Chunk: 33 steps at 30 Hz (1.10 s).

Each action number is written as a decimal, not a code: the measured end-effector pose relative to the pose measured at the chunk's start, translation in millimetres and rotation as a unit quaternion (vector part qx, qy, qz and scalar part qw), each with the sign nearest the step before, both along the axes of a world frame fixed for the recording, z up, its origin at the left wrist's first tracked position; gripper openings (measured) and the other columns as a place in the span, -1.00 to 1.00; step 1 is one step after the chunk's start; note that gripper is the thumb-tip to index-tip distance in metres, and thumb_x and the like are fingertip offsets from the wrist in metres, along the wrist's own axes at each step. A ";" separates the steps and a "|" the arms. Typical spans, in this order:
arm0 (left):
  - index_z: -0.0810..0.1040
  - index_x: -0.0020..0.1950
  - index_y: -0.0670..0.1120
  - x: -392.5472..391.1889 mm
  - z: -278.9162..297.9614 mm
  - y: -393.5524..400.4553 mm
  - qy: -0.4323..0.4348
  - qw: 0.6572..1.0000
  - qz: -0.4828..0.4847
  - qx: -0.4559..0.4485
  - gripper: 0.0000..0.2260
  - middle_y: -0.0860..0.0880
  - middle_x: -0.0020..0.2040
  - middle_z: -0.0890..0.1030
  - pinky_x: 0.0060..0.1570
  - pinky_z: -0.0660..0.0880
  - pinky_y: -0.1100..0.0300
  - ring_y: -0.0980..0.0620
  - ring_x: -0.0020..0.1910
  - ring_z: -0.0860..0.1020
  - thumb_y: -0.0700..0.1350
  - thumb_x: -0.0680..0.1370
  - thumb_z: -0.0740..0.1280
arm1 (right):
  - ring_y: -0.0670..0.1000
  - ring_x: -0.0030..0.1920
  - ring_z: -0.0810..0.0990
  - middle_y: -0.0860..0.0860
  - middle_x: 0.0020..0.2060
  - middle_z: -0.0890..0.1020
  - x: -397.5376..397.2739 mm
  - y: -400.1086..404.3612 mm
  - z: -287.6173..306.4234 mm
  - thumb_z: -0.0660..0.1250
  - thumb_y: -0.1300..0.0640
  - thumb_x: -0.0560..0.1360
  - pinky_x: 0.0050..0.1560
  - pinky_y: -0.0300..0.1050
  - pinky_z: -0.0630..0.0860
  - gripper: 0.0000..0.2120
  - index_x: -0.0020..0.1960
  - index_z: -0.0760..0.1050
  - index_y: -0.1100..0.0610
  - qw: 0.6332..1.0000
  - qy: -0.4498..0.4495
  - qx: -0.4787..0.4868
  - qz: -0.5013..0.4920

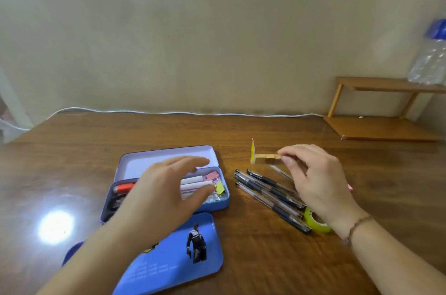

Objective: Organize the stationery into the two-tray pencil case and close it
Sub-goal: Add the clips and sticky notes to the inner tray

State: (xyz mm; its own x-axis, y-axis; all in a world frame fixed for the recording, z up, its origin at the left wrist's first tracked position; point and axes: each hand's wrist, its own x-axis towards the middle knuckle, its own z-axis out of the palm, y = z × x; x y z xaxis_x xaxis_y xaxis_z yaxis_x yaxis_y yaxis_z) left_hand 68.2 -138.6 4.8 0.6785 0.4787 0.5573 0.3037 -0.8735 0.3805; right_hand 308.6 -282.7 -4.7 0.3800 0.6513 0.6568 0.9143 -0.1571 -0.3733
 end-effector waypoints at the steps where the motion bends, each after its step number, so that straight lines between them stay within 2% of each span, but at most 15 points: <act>1: 0.60 0.19 0.16 2.7 -0.6 -6.6 -0.025 0.999 -0.002 -0.020 -0.61 0.30 -0.05 0.62 -0.03 0.48 0.31 0.26 -0.06 0.59 0.21 0.40 0.46 | -0.21 -0.08 0.58 -0.18 -0.11 0.66 -12.7 -2.6 3.7 0.36 0.18 0.48 -0.07 -0.34 0.53 -0.82 0.05 0.64 0.01 0.998 0.041 0.026 0.027; 2: 0.61 0.17 0.18 4.8 -0.3 -11.7 -0.040 0.998 -0.005 -0.039 -0.60 0.30 -0.10 0.63 -0.06 0.49 0.35 0.27 -0.11 0.59 0.24 0.37 0.47 | -0.22 -0.09 0.59 -0.23 -0.12 0.65 -26.4 -4.6 6.5 0.37 0.17 0.47 -0.14 -0.42 0.51 -0.81 0.04 0.64 -0.02 0.994 0.078 0.041 0.057; 4: 0.65 0.07 0.16 6.2 2.1 -17.0 -0.062 0.996 -0.033 -0.057 -0.71 0.27 -0.18 0.64 -0.13 0.51 0.39 0.25 -0.17 0.60 0.18 0.38 0.49 | -0.25 -0.05 0.61 -0.29 -0.13 0.66 -52.9 -7.7 9.9 0.38 0.13 0.46 -0.14 -0.48 0.48 -0.81 0.01 0.64 -0.10 0.985 0.126 0.044 0.110; 7: 0.67 -0.13 0.05 3.7 9.1 -16.7 -0.066 0.992 -0.095 -0.045 -0.92 0.17 -0.28 0.65 -0.24 0.52 0.32 0.20 -0.26 0.60 0.02 0.44 0.45 | -0.28 0.02 0.58 -0.34 -0.02 0.62 -74.1 -10.3 11.3 0.33 -0.04 0.45 -0.07 -0.49 0.47 -0.82 0.03 0.61 -0.19 0.981 0.129 0.040 0.143; 9: 0.65 -0.20 -0.01 1.0 10.8 -13.6 -0.061 0.991 -0.108 -0.042 -0.92 0.13 -0.33 0.63 -0.28 0.48 0.38 0.18 -0.30 0.58 -0.02 0.45 0.45 | -0.23 0.04 0.55 -0.34 0.05 0.56 -77.7 -9.1 12.1 0.31 -0.14 0.42 -0.07 -0.46 0.48 -0.71 0.14 0.53 -0.23 0.980 0.123 0.023 0.152; 12: 0.68 -0.14 0.03 -2.5 12.5 -10.6 -0.078 0.987 -0.127 -0.051 -0.95 0.13 -0.28 0.65 -0.25 0.42 0.49 0.25 -0.29 0.59 -0.11 0.45 0.47 | -0.17 0.09 0.52 -0.28 0.09 0.57 -82.5 1.9 16.8 0.40 -0.06 0.47 0.02 -0.35 0.47 -0.68 0.22 0.53 -0.12 0.985 0.045 0.010 0.169; 15: 0.72 -0.06 0.05 -8.7 16.8 -1.2 -0.094 0.982 -0.142 -0.088 -0.89 0.17 -0.15 0.69 -0.16 0.45 0.49 0.26 -0.24 0.61 -0.13 0.46 0.48 | -0.13 -0.03 0.56 -0.18 -0.10 0.62 -89.6 20.0 23.5 0.41 0.01 0.47 -0.06 -0.26 0.48 -0.80 0.08 0.62 -0.01 0.981 0.035 0.022 0.190; 17: 0.68 0.00 0.12 -19.6 20.9 16.2 -0.042 0.983 -0.132 -0.119 -0.89 0.21 -0.10 0.68 -0.05 0.47 0.42 0.25 -0.11 0.62 0.02 0.49 0.45 | -0.13 -0.11 0.54 -0.20 -0.18 0.60 -95.8 36.2 28.2 0.43 0.07 0.46 -0.16 -0.31 0.45 -0.88 0.00 0.62 -0.01 0.981 0.045 0.018 0.187; 19: 0.61 0.15 0.19 -33.4 22.2 39.7 0.029 0.985 -0.082 -0.148 -0.74 0.29 0.05 0.64 0.11 0.49 0.28 0.29 0.10 0.55 0.19 0.50 0.36 | -0.18 -0.18 0.51 -0.20 -0.19 0.59 -101.5 54.6 30.4 0.44 0.19 0.46 -0.22 -0.40 0.40 -0.86 -0.07 0.59 -0.04 0.980 0.077 0.008 0.182; 21: 0.53 0.27 0.18 -45.0 16.6 60.7 0.090 0.988 0.004 -0.126 -0.69 0.29 0.22 0.56 0.22 0.45 0.18 0.28 0.24 0.46 0.18 0.54 0.29 | -0.21 -0.23 0.48 -0.17 -0.17 0.58 -108.5 72.6 28.5 0.44 0.22 0.46 -0.25 -0.44 0.35 -0.85 -0.10 0.58 -0.03 0.977 0.108 -0.031 0.182; 23: 0.47 0.35 0.12 -50.5 9.3 73.0 0.184 0.978 0.086 -0.057 -0.67 0.17 0.34 0.49 0.30 0.38 0.07 0.10 0.34 0.39 0.09 0.59 0.28 | -0.22 -0.26 0.47 -0.20 -0.22 0.57 -115.6 86.3 22.4 0.43 0.18 0.47 -0.21 -0.36 0.32 -0.88 -0.12 0.61 -0.05 0.974 0.114 -0.080 0.177; 25: 0.46 0.37 0.10 -51.3 4.1 78.6 0.237 0.964 0.102 -0.062 -0.65 0.11 0.38 0.46 0.34 0.35 0.02 0.01 0.38 0.36 0.03 0.58 0.30 | -0.20 -0.19 0.48 -0.24 -0.25 0.60 -121.8 95.0 15.3 0.39 0.08 0.49 -0.06 -0.14 0.37 -0.92 -0.12 0.63 -0.09 0.974 0.081 -0.135 0.162; 27: 0.49 0.35 0.11 -52.7 2.5 80.4 0.231 0.964 0.091 -0.095 -0.65 0.10 0.38 0.47 0.34 0.36 0.03 0.02 0.37 0.39 0.03 0.56 0.33 | -0.11 -0.05 0.47 -0.21 -0.20 0.64 -127.9 101.0 9.6 0.34 0.00 0.52 0.08 -0.03 0.33 -0.91 -0.10 0.61 -0.15 0.971 0.045 -0.178 0.153; 30: 0.50 0.33 0.12 -50.4 2.2 78.8 0.241 0.962 0.083 -0.093 -0.65 0.12 0.36 0.49 0.31 0.39 0.07 0.05 0.33 0.43 0.05 0.55 0.34 | -0.07 -0.01 0.37 -0.24 -0.29 0.57 -134.1 105.7 1.5 0.30 -0.02 0.54 0.07 -0.03 0.23 -0.88 -0.04 0.62 -0.17 0.966 0.034 -0.206 0.153; 33: 0.48 0.35 0.13 -46.5 2.6 76.0 0.262 0.957 0.072 -0.097 -0.65 0.12 0.37 0.50 0.28 0.44 0.05 0.05 0.29 0.47 0.02 0.56 0.34 | -0.05 -0.03 0.37 -0.25 -0.34 0.46 -138.3 106.3 -3.7 0.29 0.00 0.54 0.04 -0.02 0.24 -0.84 0.01 0.64 -0.16 0.963 0.027 -0.217 0.158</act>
